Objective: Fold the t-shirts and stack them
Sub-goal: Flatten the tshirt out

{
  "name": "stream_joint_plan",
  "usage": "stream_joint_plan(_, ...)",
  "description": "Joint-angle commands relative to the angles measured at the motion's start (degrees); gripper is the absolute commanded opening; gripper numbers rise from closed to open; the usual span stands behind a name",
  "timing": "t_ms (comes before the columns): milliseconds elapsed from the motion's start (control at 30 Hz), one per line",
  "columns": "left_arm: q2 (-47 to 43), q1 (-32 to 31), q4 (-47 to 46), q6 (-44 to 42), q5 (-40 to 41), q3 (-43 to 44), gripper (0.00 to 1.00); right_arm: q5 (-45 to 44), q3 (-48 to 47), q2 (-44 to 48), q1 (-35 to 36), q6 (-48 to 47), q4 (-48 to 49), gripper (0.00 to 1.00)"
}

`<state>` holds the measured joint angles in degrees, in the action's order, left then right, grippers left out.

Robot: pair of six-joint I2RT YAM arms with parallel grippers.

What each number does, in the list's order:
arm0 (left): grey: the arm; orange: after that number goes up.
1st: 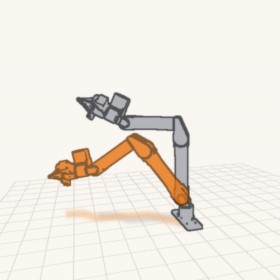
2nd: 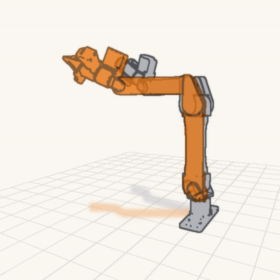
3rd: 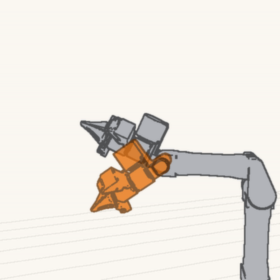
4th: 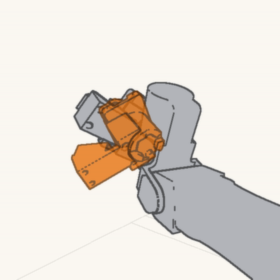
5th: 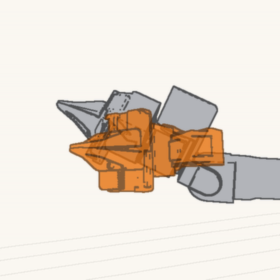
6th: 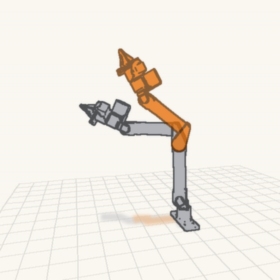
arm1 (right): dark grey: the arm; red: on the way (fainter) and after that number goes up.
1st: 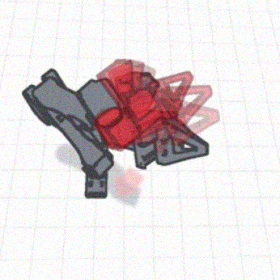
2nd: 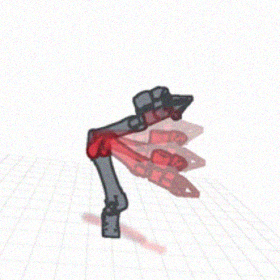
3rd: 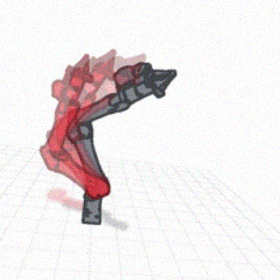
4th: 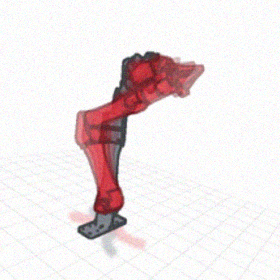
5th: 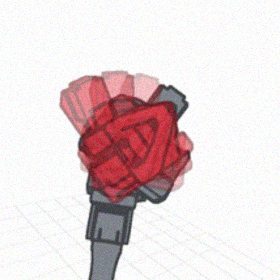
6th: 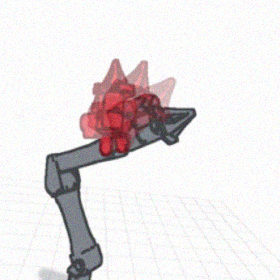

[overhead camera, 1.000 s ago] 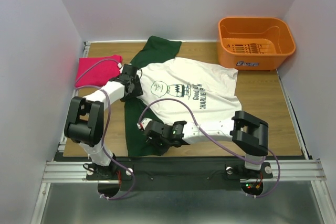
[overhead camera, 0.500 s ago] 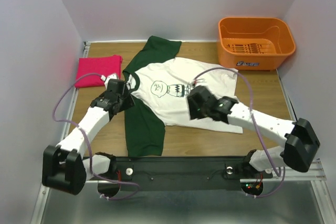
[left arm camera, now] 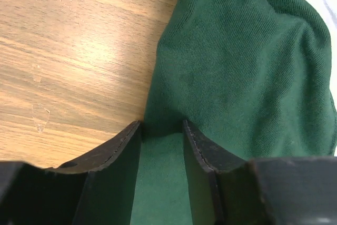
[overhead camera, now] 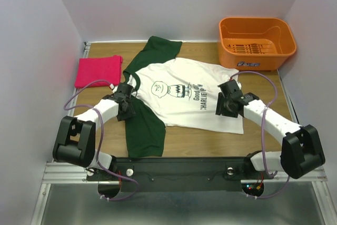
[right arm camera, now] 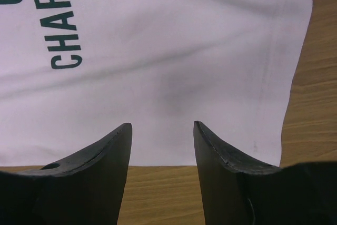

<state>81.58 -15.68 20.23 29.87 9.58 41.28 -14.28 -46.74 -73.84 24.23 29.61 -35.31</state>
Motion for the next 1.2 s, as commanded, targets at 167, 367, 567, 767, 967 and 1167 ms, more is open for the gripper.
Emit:
stream_joint_plan(167, -2.83, -0.05, 5.17, 2.65, -1.06, -1.38, 0.43, 3.56, 1.48, 1.42, -8.94, -0.78, 2.35, 0.56)
stream_joint_plan(367, -6.78, -0.05, 7.11, 3.79, -0.97, -0.5, 0.56, 7.33, 4.64, 5.9, -20.26, 0.54, 1.65, 0.75)
stream_joint_plan(567, -7.31, -0.4, 5.17, 4.06, -2.28, 1.86, 0.58, 10.06, 5.78, 5.82, -22.56, -0.77, 1.47, 0.67)
stream_joint_plan(767, -2.76, -3.04, 2.97, 0.28, -1.15, 11.09, 0.56, 16.83, 4.03, 2.22, -22.47, -3.41, 4.11, 0.47)
stream_joint_plan(967, 9.19, -3.57, 1.31, -4.11, 1.92, 24.96, 0.55, 19.29, -3.33, -3.05, -20.37, -4.29, 6.04, 0.46)
stream_joint_plan(1167, 19.9, -3.57, -3.0, -8.24, 5.96, 34.47, 0.6, 16.66, -11.7, -9.73, -14.48, -5.35, 9.47, 0.55)
